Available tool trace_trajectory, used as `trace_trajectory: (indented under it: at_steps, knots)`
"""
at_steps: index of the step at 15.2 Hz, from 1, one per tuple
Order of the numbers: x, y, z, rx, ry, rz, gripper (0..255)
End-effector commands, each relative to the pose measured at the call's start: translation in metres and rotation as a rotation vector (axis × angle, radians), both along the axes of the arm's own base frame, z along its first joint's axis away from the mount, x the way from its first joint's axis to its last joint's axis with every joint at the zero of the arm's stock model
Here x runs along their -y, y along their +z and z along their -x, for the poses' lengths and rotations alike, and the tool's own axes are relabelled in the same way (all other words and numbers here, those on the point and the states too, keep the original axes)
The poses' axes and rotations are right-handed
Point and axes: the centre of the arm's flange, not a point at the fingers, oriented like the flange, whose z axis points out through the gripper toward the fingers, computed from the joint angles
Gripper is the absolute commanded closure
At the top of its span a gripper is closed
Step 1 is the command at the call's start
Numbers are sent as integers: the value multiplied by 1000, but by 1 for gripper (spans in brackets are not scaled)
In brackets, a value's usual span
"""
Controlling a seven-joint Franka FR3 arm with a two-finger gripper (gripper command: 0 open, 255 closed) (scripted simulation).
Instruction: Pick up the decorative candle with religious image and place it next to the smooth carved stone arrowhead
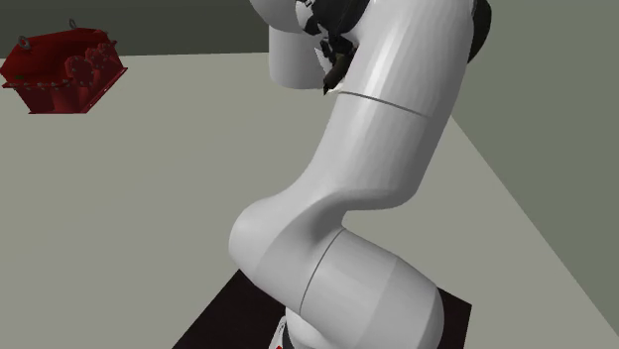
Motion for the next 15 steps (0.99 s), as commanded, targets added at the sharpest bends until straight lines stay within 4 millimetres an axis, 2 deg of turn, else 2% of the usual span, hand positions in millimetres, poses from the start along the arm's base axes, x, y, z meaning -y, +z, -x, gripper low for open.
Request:
trace_trajectory:
  at_steps: [1,8,15]
  knots:
    - [11,1,-24,2,1,0,255]
    - [42,2,-108,2,1,0,255]
    - [42,-35,-108,2,1,0,255]
